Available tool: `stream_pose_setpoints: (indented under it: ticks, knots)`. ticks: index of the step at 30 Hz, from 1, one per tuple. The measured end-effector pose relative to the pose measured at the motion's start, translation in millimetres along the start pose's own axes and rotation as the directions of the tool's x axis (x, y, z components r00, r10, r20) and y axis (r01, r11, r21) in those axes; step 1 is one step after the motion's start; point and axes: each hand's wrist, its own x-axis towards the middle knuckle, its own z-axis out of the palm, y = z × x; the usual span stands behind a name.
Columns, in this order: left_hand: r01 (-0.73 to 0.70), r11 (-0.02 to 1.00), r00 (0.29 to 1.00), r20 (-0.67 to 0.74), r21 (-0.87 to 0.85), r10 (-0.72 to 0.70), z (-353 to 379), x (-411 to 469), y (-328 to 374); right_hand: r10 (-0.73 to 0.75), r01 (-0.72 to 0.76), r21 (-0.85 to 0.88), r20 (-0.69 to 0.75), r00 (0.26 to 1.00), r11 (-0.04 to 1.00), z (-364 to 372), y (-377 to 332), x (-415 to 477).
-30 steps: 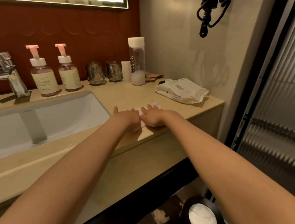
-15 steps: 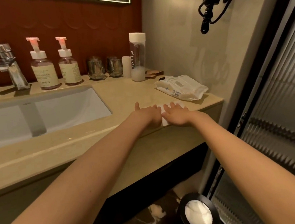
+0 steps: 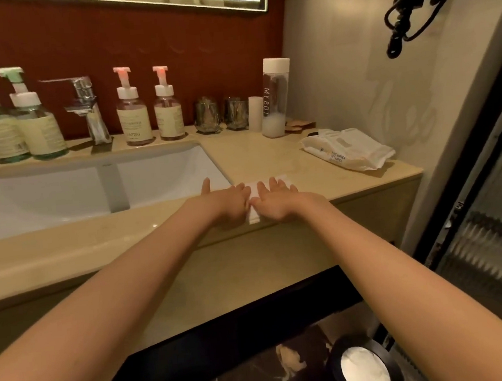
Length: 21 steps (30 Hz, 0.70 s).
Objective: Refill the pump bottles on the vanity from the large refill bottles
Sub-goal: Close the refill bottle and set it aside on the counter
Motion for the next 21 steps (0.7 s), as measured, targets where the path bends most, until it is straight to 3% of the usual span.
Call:
stream_pose_setpoints:
  ticks: [9, 21]
  knots:
    - [0.096, 0.993, 0.995, -0.001, -0.064, -0.096, 12, -22, -45, -0.100, 0.100, -0.024, 0.011, 0.995, 0.995, 3, -51, 11]
    - [0.211, 0.977, 0.975, 0.066, 0.022, -0.212, 18, -64, -81, -0.222, 0.224, -0.035, 0.055, 0.973, 0.974, 15, -103, 1]
